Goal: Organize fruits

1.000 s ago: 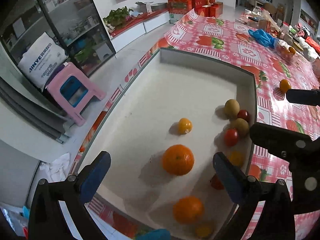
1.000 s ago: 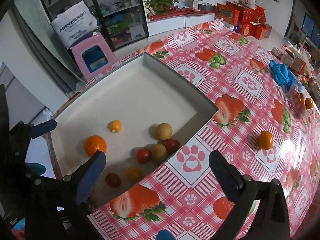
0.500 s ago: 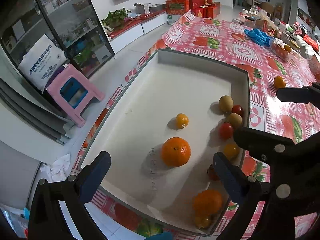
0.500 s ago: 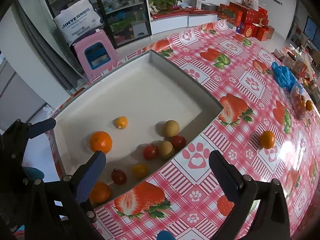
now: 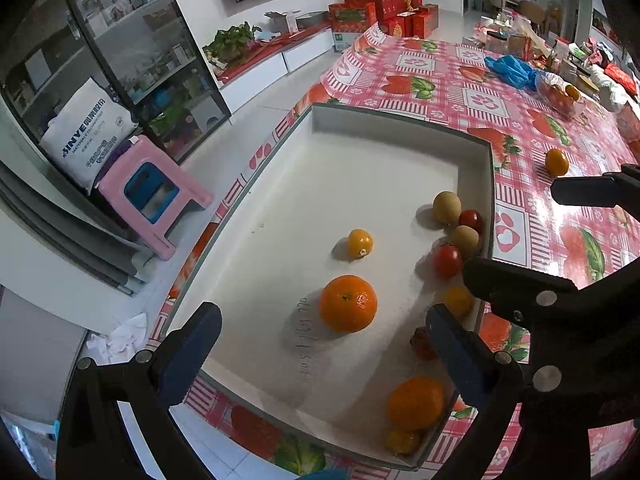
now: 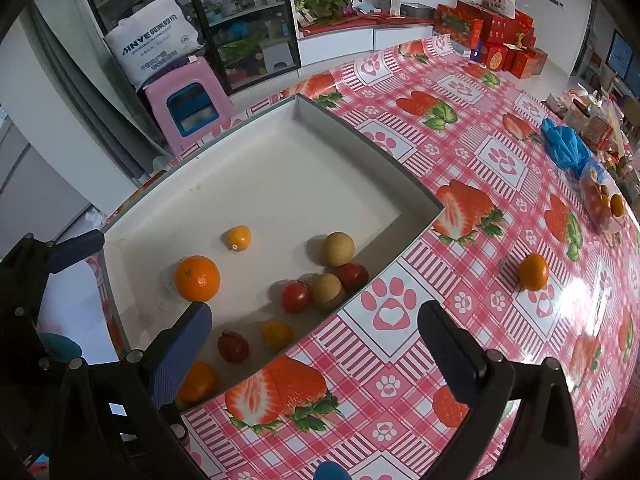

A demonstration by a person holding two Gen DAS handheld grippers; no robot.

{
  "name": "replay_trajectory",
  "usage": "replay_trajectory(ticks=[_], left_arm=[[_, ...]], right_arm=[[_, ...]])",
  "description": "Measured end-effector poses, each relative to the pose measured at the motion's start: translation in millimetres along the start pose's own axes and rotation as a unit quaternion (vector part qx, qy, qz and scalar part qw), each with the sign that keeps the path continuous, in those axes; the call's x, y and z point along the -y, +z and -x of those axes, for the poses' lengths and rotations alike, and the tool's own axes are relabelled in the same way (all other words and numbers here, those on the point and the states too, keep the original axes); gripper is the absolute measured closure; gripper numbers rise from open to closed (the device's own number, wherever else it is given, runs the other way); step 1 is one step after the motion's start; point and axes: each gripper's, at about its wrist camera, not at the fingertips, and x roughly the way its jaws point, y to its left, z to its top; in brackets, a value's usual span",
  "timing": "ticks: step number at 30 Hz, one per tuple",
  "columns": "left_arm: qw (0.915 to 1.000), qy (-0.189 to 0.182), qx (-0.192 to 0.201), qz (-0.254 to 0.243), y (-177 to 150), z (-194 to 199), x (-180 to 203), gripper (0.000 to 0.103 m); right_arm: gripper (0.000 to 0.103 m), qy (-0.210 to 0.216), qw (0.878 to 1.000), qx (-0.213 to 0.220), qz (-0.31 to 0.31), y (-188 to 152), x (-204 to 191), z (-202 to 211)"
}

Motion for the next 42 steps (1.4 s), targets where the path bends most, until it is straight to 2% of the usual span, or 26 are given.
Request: replay_trajectory(ticks=[42], left_arm=[[1.0000,0.006,0.000,-0.006,-2.7,0.8,0.2,0.000]], right_arm=[[0.000,-0.003,1.000,-0.002,-0.005,-1.1,3.0,-1.2]])
